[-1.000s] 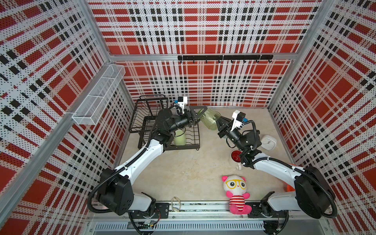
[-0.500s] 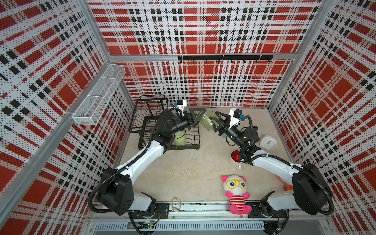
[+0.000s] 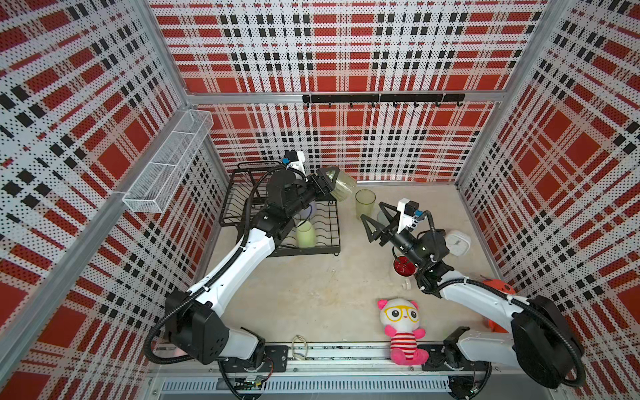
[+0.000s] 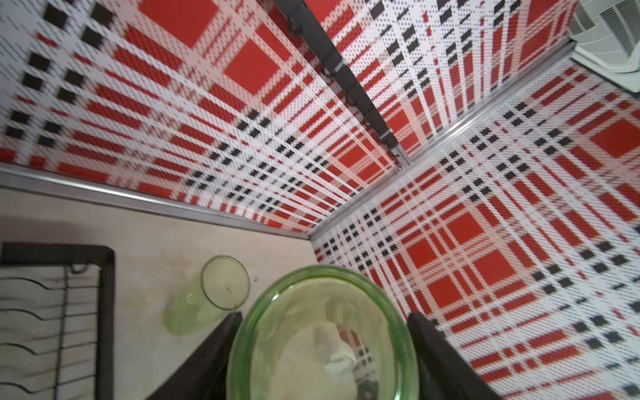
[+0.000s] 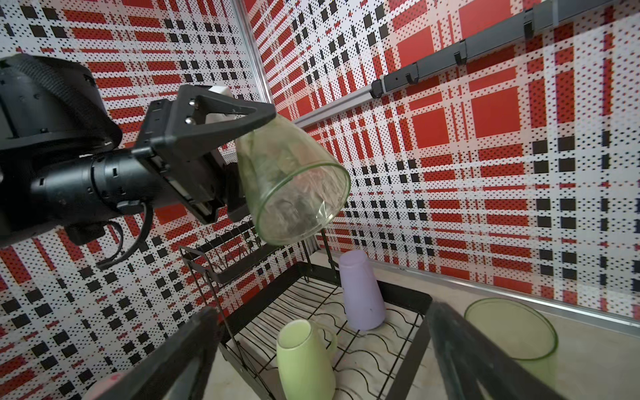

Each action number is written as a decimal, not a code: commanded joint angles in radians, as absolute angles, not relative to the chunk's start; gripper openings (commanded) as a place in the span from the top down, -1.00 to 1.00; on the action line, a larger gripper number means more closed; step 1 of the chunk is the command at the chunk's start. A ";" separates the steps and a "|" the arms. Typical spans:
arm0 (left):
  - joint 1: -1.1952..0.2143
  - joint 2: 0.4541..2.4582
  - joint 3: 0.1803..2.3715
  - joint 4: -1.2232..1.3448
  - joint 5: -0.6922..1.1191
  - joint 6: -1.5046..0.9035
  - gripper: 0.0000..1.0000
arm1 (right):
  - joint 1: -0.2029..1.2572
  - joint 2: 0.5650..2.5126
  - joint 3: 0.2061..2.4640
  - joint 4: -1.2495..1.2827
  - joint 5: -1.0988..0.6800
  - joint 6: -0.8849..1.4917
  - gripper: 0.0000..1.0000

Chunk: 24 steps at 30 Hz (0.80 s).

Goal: Load cups into a dish rack
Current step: Place the cup upside down at the dish rack.

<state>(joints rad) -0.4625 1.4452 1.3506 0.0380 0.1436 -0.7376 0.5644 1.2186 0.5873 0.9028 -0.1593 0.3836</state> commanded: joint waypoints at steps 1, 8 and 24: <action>-0.508 1.499 1.409 -0.052 -0.067 -0.499 -0.17 | 0.558 1.140 0.550 0.873 -0.107 0.377 -1.00; -0.543 1.643 1.509 -0.104 -0.280 -0.321 -0.18 | 0.558 0.969 0.497 0.655 0.032 0.363 -1.00; -0.515 1.994 1.698 -0.106 -0.420 -0.298 -0.16 | 0.558 0.636 0.246 0.405 0.327 0.405 -1.00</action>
